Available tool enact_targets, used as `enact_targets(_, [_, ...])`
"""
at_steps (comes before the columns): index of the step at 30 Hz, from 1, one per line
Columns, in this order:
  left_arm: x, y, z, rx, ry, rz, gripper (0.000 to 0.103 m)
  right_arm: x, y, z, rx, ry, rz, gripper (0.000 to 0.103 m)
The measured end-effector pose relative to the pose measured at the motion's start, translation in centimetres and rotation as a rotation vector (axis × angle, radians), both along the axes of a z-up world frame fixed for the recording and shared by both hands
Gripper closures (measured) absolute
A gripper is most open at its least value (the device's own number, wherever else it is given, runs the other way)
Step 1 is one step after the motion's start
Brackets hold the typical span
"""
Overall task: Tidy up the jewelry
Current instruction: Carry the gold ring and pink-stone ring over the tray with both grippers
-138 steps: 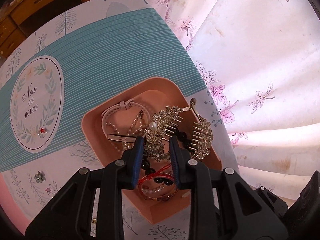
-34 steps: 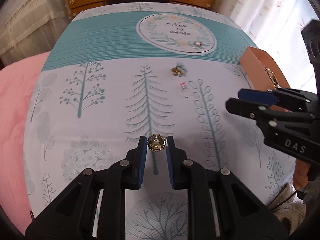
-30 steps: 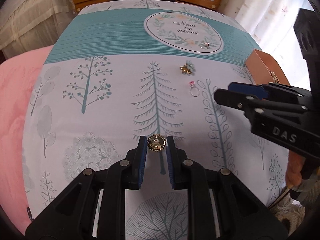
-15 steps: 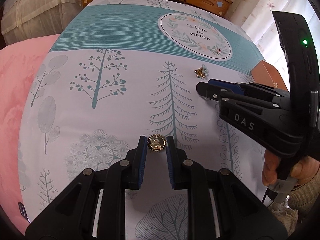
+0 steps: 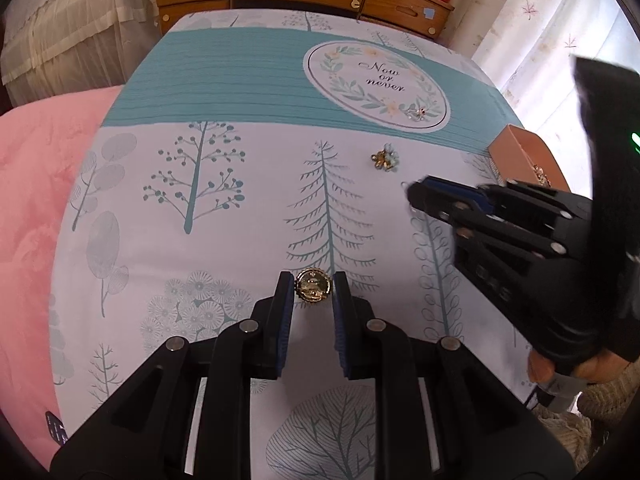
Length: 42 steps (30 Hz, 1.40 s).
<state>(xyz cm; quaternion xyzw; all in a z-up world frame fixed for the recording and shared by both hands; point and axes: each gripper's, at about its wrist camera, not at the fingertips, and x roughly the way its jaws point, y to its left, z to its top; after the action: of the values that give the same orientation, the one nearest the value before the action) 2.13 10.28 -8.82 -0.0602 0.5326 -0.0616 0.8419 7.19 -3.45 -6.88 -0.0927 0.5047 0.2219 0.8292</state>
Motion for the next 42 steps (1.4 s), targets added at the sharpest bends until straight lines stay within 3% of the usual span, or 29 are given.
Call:
enact_targets(3, [-0.1,-0.9,1.2,0.012,-0.020,-0.021,0.087,-1.8,-2.4,2.1,0.037,-0.023,-0.015,0.094])
enact_targets(9, [0.1,-4.6,3.7,0.035,-0.059,-0.114,0.087,-5.8,-10.9,5.8,0.100,-0.061,-0.168,0.094])
enact_targets(21, [4.1,-18.2,9.1,0.028,-0.160,-0.380,0.087,-8.6,-25.5,10.7,0.164,-0.183,-0.495,0.094])
enact_targets(25, [6.0,-22.3,9.4,0.014,-0.164,-0.438,0.087,-8.5,-28.2,10.1,0.146,-0.169,-0.569,0.094])
enact_targets(31, [8.9,-26.2,6.9,-0.029,-0.095,-0.506,0.087,-8.5,-30.4,7.9,0.161,-0.123,-0.607,0.094])
enact_targets(42, [9.9,-28.0,3.7,0.020,-0.028,-0.501,0.083,-6.8,-27.8,4.6,0.101,-0.106,-0.585,0.093])
